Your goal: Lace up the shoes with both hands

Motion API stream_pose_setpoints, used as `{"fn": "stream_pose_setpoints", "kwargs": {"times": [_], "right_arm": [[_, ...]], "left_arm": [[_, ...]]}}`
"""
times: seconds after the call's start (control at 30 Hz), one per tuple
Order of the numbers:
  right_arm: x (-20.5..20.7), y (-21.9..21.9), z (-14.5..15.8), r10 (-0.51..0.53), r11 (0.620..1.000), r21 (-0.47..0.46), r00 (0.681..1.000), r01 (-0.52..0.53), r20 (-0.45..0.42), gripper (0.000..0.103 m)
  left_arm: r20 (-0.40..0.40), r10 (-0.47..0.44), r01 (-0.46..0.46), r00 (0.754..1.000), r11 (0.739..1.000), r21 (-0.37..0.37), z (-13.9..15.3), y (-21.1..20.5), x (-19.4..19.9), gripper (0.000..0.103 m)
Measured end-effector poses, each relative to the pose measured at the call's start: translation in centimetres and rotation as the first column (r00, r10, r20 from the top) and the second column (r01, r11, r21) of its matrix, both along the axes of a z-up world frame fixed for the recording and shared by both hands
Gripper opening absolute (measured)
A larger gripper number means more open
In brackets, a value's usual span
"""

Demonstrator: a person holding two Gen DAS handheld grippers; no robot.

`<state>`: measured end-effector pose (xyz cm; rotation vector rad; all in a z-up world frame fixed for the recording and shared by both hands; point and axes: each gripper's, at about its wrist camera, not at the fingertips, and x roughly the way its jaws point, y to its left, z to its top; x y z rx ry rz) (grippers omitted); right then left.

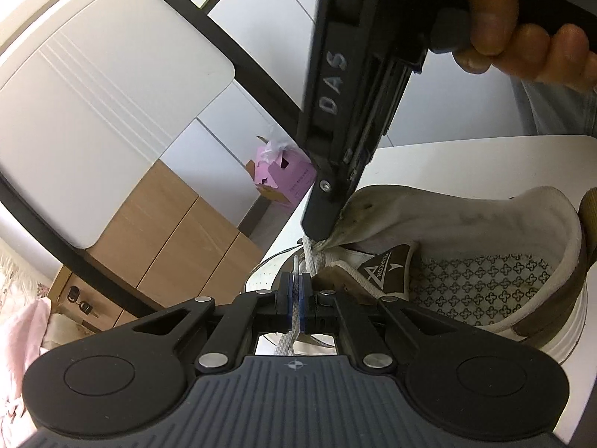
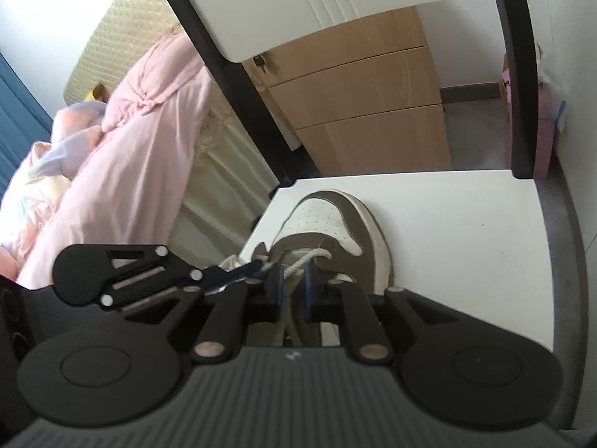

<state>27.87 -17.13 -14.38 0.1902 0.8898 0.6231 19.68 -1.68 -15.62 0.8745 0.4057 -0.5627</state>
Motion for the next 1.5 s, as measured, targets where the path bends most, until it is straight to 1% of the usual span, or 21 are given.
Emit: {"fn": "stream_pose_setpoints", "kwargs": {"times": [0.07,0.17,0.23,0.3,0.33,0.37,0.4,0.43,0.47,0.57,0.77,0.83,0.93,1.0,1.1,1.23,1.33,1.43,1.5], "right_arm": [[-0.2,0.2,0.1,0.011,1.000,-0.018,1.000,-0.011,0.009,0.021],[-0.4,0.4,0.2,0.028,0.999,-0.046,0.999,-0.027,0.021,0.022],[-0.4,0.8,-0.1,0.035,0.995,-0.098,0.999,-0.032,0.025,0.022],[0.0,0.4,-0.6,0.023,0.996,-0.082,1.000,-0.022,0.003,0.022],[0.2,0.0,-0.7,0.001,0.998,-0.055,1.000,-0.002,-0.015,0.021],[0.7,-1.0,-1.3,-0.052,0.998,0.020,0.996,0.054,-0.073,0.018],[1.1,-2.0,-1.8,-0.101,0.989,0.092,0.986,0.114,-0.135,0.017],[1.5,-3.4,-2.7,-0.149,0.962,0.193,0.962,0.195,-0.230,0.017],[1.7,-4.6,-3.7,-0.175,0.926,0.270,0.935,0.262,-0.309,0.017],[1.7,-6.4,-5.5,-0.199,0.844,0.377,0.876,0.381,-0.440,0.017],[1.2,-6.8,-6.2,-0.199,0.805,0.414,0.850,0.426,-0.488,0.017],[1.2,-6.7,-6.1,-0.198,0.805,0.413,0.849,0.426,-0.489,0.017],[1.2,-6.7,-6.0,-0.196,0.806,0.414,0.850,0.424,-0.489,0.017],[1.4,-6.9,-6.0,-0.194,0.805,0.416,0.850,0.423,-0.489,0.017],[1.5,-7.0,-6.2,-0.193,0.802,0.419,0.849,0.426,-0.492,0.017],[1.6,-7.1,-6.2,-0.191,0.804,0.419,0.851,0.422,-0.490,0.017],[1.6,-7.1,-6.1,-0.190,0.806,0.418,0.851,0.420,-0.489,0.017],[1.6,-7.1,-6.0,-0.189,0.809,0.416,0.854,0.416,-0.485,0.017],[1.6,-7.0,-5.9,-0.189,0.815,0.410,0.857,0.409,-0.479,0.017]], "left_arm": [[0.001,-0.004,0.004,1.000,1.000,0.008,-0.1,-0.2,0.2,0.004],[-0.003,-0.009,0.009,1.000,1.000,0.025,-0.4,-0.5,0.4,0.004],[-0.005,-0.017,0.018,1.000,0.999,0.045,-0.7,-0.8,0.5,0.004],[-0.011,-0.023,0.024,1.000,0.998,0.062,-0.9,-1.1,0.7,0.003],[-0.015,-0.024,0.025,1.000,0.997,0.067,-1.0,-1.3,0.8,0.003],[-0.018,-0.025,0.026,1.000,0.997,0.071,-1.1,-1.4,1.0,0.003],[-0.019,-0.025,0.027,0.999,0.997,0.075,-1.2,-1.5,1.1,0.003],[-0.019,-0.026,0.027,0.999,0.997,0.079,-1.3,-1.6,1.2,0.003],[-0.017,-0.026,0.028,1.000,0.996,0.083,-1.3,-1.7,1.2,0.003],[-0.017,-0.027,0.028,1.000,0.995,0.094,-1.5,-2.1,1.7,0.003],[-0.001,-0.058,0.057,0.998,0.988,0.140,-2.1,-3.0,2.1,0.002],[-0.005,-0.065,0.065,0.998,0.987,0.148,-2.3,-3.1,2.5,0.001],[-0.009,-0.066,0.066,0.998,0.989,0.134,-2.2,-3.0,3.5,0.001],[-0.006,-0.068,0.068,0.998,0.990,0.124,-2.7,-2.7,4.4,0.001],[-0.005,-0.071,0.071,0.997,0.992,0.103,-2.6,-2.3,4.7,0.001],[-0.002,-0.071,0.071,0.997,0.992,0.100,-2.7,-2.2,5.2,0.001],[-0.001,-0.075,0.074,0.997,0.991,0.109,-3.7,-3.7,4.4,0.001],[-0.001,-0.077,0.077,0.997,0.990,0.115,-3.9,-3.8,4.7,0.001],[-0.004,-0.077,0.077,0.997,0.990,0.119,-4.2,-4.0,4.2,0.001]]}}
